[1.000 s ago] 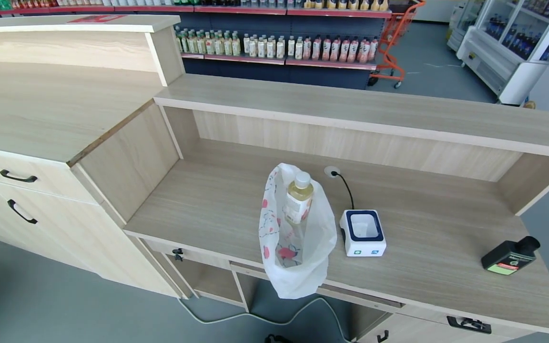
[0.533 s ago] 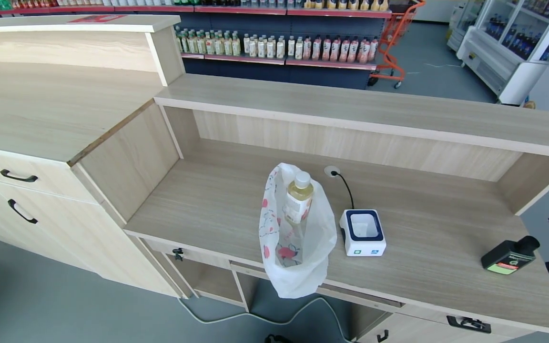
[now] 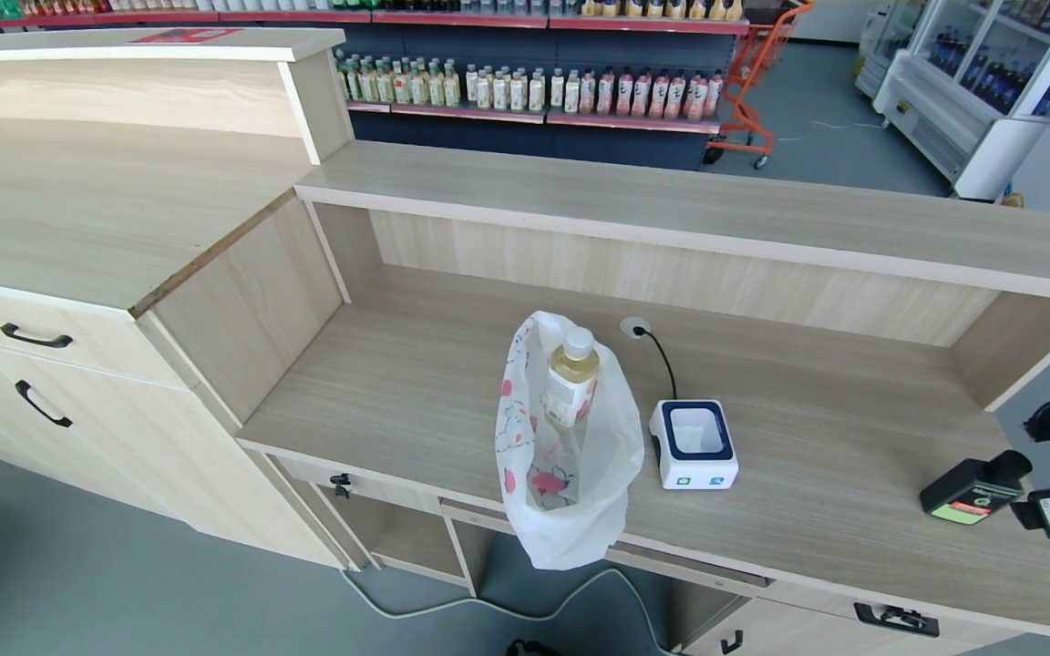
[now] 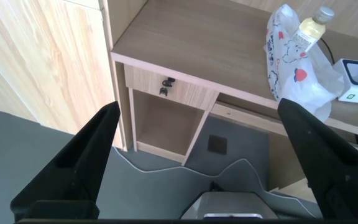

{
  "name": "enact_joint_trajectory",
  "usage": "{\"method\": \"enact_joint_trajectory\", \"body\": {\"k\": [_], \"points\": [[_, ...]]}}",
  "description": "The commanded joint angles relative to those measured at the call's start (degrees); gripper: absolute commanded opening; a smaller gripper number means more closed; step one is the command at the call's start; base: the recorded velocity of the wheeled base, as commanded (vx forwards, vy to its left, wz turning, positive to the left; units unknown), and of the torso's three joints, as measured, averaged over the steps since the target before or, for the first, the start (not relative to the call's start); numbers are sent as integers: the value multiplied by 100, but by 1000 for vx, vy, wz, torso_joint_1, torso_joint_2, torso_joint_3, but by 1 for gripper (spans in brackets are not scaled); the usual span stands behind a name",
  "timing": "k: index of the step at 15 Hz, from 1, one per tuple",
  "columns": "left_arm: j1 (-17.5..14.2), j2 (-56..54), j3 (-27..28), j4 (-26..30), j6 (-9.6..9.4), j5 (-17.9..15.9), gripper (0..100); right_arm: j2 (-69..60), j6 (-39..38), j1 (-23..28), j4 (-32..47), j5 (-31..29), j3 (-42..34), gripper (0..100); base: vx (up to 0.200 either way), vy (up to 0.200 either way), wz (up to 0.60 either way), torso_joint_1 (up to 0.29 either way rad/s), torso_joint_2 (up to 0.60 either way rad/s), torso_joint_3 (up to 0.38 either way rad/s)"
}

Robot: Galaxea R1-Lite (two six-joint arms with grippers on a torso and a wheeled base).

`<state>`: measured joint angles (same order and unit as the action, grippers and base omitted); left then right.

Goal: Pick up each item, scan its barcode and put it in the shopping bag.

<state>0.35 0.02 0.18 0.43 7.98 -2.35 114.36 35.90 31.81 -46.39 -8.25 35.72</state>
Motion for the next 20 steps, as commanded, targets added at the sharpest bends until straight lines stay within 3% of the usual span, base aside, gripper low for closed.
{"method": "enact_joint_trajectory", "body": {"k": [1,17,20], "points": [[0,-2,-1,1,1,-2,100,148,-31,-60,-28,8,93,100,0,0,0,0,0,0],[0,-2,-1,-8,1,-2,100,895,-786,-895,-389,157,497,100,0,0,0,0,0,0],[0,-2,-1,1,1,-2,100,992,-786,-904,-477,456,515,100,0,0,0,0,0,0]]}}
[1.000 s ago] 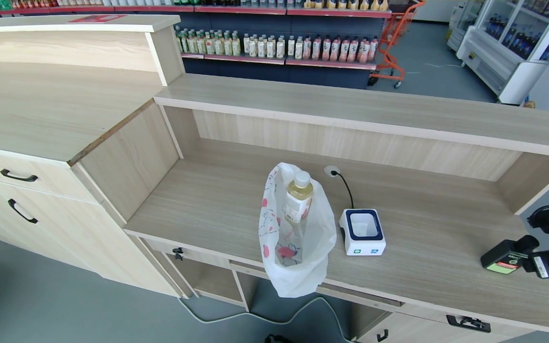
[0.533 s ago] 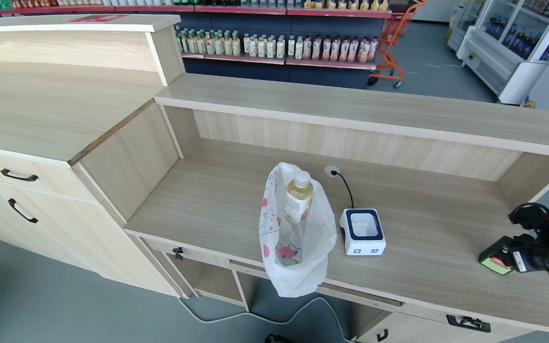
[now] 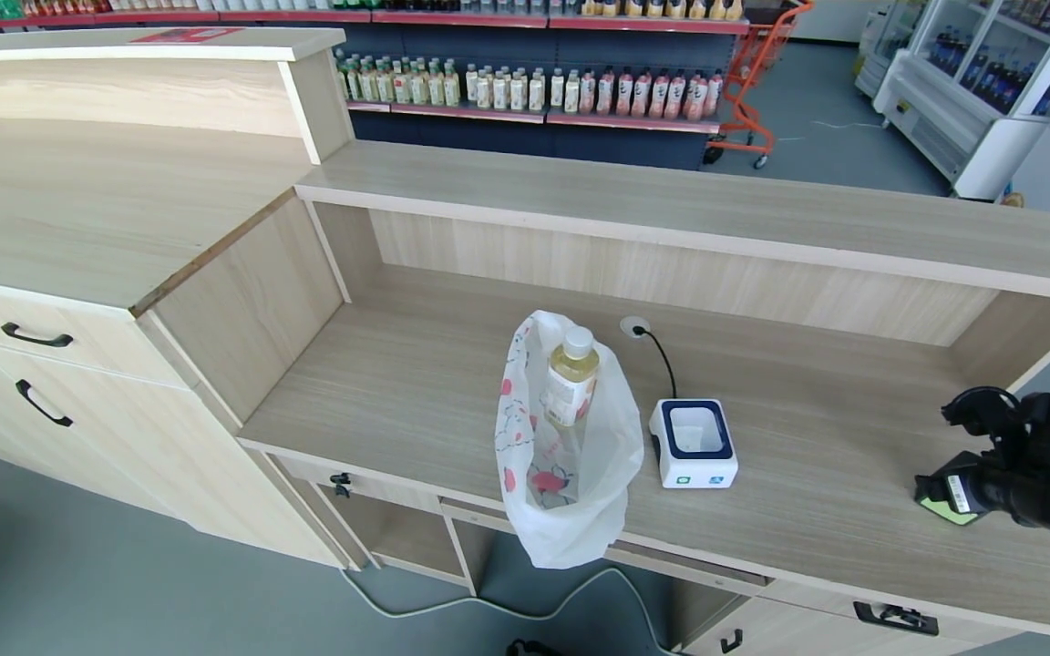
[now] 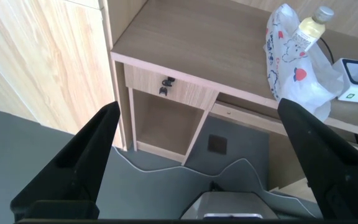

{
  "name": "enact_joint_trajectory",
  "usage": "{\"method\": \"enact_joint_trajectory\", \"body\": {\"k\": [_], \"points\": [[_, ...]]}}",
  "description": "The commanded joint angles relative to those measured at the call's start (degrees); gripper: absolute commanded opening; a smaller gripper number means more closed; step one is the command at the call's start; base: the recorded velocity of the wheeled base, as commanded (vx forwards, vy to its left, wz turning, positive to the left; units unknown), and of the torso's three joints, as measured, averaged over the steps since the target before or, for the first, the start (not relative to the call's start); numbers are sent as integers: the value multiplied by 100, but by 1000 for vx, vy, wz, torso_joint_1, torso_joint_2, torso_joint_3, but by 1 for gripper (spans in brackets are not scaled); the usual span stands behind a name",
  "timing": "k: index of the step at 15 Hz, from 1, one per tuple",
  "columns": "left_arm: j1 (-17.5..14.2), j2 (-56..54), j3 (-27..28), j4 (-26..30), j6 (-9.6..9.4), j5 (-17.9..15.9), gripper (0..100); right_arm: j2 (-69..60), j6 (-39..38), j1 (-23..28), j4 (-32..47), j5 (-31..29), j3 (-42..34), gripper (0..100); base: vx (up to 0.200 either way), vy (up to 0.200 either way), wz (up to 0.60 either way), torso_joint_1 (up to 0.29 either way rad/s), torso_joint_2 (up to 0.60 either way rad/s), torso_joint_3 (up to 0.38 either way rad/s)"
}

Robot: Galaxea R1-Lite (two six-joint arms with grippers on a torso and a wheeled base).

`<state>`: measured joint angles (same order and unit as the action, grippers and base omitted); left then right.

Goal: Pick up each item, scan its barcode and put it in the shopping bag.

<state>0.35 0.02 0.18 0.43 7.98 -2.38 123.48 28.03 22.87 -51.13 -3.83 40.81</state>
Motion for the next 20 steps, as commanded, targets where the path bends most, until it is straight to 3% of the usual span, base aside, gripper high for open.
{"method": "enact_joint_trajectory", "body": {"k": [1,5,6,11,16,17,20], "points": [[0,-2,-1,1,1,0,100,124,1,-11,-3,102,6,100,0,0,0,0,0,0],[0,-2,-1,1,1,0,100,238,-8,-19,-169,260,41,100,0,0,0,0,0,0],[0,-2,-1,1,1,0,100,256,-8,-19,-196,269,41,0,0,0,0,0,0,0],[0,-2,-1,1,1,0,100,273,71,-28,-196,242,-3,0,0,0,0,0,0,0],[0,-2,-1,-8,1,0,100,45,836,-19,-609,216,-100,0,0,0,0,0,0,0],[0,-2,-1,1,1,0,100,-219,1038,-2,-565,216,-109,0,0,0,0,0,0,0],[0,-2,-1,-8,1,0,100,-2680,1820,-63,147,251,-724,0,0,0,0,0,0,0]]}}
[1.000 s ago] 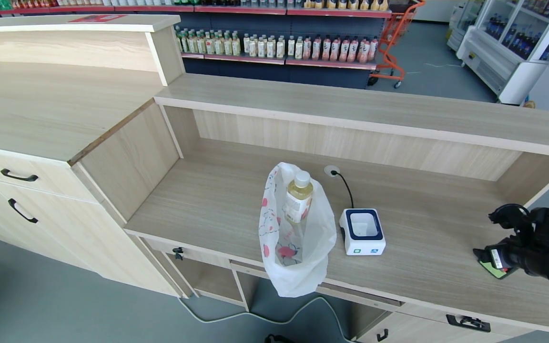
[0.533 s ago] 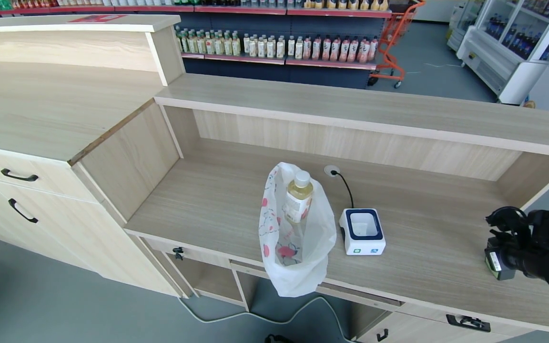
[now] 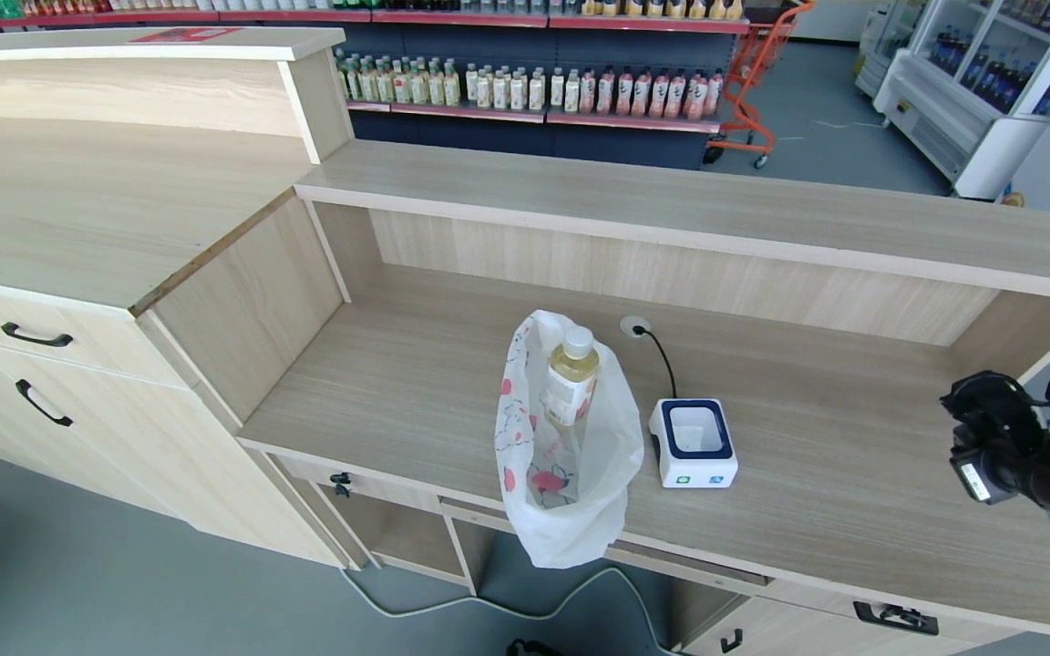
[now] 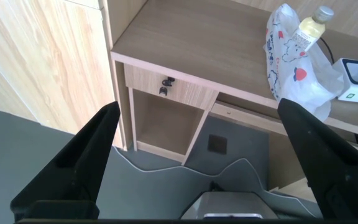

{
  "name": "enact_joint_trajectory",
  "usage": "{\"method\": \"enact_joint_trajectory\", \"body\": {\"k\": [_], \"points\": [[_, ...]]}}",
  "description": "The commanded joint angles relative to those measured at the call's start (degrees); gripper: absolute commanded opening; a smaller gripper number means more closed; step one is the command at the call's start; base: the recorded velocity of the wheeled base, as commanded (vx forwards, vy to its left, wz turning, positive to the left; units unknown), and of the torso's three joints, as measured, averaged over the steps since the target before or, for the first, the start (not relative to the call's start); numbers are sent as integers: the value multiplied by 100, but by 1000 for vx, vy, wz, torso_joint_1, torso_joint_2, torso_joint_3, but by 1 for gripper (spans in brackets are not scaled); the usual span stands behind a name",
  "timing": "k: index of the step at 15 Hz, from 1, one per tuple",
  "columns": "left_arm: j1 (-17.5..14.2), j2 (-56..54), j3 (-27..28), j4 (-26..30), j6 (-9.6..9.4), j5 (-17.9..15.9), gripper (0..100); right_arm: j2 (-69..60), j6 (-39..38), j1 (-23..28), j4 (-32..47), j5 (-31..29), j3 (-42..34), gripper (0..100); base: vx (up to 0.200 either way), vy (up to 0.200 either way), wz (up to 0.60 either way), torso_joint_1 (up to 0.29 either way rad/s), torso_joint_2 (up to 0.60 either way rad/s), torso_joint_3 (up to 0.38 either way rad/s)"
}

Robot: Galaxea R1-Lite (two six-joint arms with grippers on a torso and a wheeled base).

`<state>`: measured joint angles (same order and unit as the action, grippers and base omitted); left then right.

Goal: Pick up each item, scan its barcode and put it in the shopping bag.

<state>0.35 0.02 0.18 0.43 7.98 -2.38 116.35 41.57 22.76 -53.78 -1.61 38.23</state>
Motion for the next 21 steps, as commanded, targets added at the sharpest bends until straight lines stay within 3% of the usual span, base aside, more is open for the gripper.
{"method": "enact_joint_trajectory", "body": {"k": [1,3,4,5,7,8,10,12,15,16,19,21], "points": [[0,-2,-1,1,1,0,100,-2450,589,-88,492,38,-624,0,0,0,0,0,0,0],[0,-2,-1,1,1,0,100,-3733,686,-536,870,345,-896,0,0,0,0,0,0,0],[0,-2,-1,1,1,0,100,-4243,791,-1054,1089,750,-931,0,0,0,0,0,0,0],[0,-2,-1,1,1,0,100,-4595,1530,-1740,887,1409,-1116,0,0,0,0,0,0,0],[0,-2,-1,1,1,0,100,-4577,3006,-2408,606,2868,-1142,0,0,0,0,0,0,0],[0,-2,-1,1,1,0,100,-4560,3489,-2610,606,3140,-1125,0,0,0,0,0,0,0],[0,-2,-1,1,1,0,100,-4568,5291,-3559,580,3914,-1125,0,0,0,0,0,0,0],[0,-2,-1,1,1,0,100,-4683,6645,-3814,430,4186,-1107,0,0,0,0,0,0,0],[0,-2,-1,1,1,0,100,-4445,8244,-4113,-651,4749,-1090,0,0,0,0,0,0,0],[0,-2,-1,1,1,0,100,-4217,9000,-4517,-1187,5065,-1098,0,0,0,0,0,0,0],[0,-2,-1,1,1,0,100,-3777,9484,-5212,-1934,5390,-1028,0,0,0,0,0,0,0],[0,-2,-1,1,1,0,100,-3856,9501,-5475,-1916,5434,-1090,0,0,0,0,0,0,0]]}}
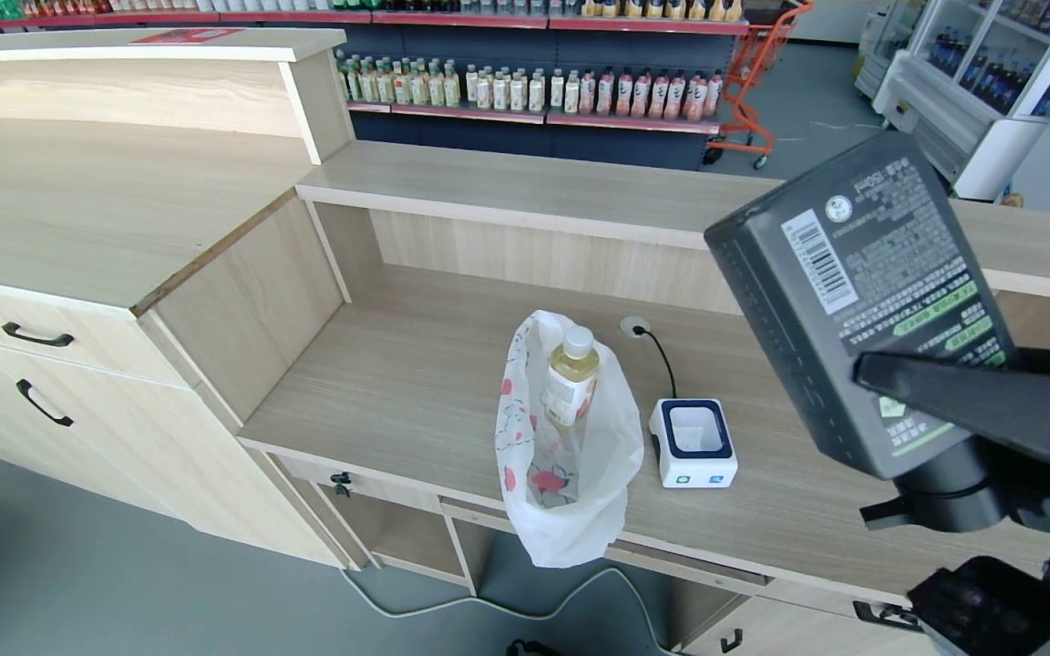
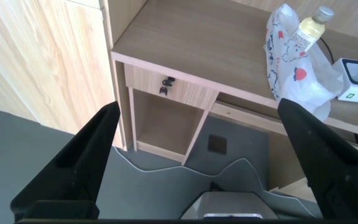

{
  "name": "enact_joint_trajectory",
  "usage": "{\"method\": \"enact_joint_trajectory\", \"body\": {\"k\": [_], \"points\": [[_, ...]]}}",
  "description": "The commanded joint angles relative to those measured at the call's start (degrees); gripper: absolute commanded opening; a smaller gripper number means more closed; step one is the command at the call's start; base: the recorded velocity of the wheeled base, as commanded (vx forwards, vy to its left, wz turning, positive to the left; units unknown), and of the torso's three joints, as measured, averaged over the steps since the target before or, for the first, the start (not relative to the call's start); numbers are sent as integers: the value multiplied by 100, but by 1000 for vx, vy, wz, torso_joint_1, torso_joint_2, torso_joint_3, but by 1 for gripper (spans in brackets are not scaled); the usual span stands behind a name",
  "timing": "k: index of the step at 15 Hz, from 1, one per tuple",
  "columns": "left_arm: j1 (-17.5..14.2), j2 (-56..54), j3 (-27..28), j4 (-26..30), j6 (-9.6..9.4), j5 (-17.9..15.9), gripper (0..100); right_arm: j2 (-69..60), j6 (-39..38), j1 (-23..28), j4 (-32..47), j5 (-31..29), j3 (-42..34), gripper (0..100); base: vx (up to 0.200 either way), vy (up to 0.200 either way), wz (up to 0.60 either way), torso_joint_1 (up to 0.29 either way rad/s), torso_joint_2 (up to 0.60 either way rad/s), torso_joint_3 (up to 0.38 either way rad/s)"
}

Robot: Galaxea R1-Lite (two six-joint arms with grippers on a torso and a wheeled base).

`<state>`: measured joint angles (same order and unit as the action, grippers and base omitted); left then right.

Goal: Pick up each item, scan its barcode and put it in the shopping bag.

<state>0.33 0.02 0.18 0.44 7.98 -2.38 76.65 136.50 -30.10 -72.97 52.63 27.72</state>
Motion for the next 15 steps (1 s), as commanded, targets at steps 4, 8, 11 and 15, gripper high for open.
{"method": "enact_joint_trajectory", "body": {"k": [4,8,11,15], "points": [[2,-2,-1,0,1,0,100,-19,79,-567,90,143,-65,0,0,0,0,0,0,0],[2,-2,-1,0,1,0,100,-353,61,-629,820,310,14,0,0,0,0,0,0,0],[2,-2,-1,0,1,0,100,-581,70,-620,934,538,-4,0,0,0,0,0,0,0],[2,-2,-1,0,1,0,100,-1038,114,-541,1549,855,5,0,0,0,0,0,0,0]]}}
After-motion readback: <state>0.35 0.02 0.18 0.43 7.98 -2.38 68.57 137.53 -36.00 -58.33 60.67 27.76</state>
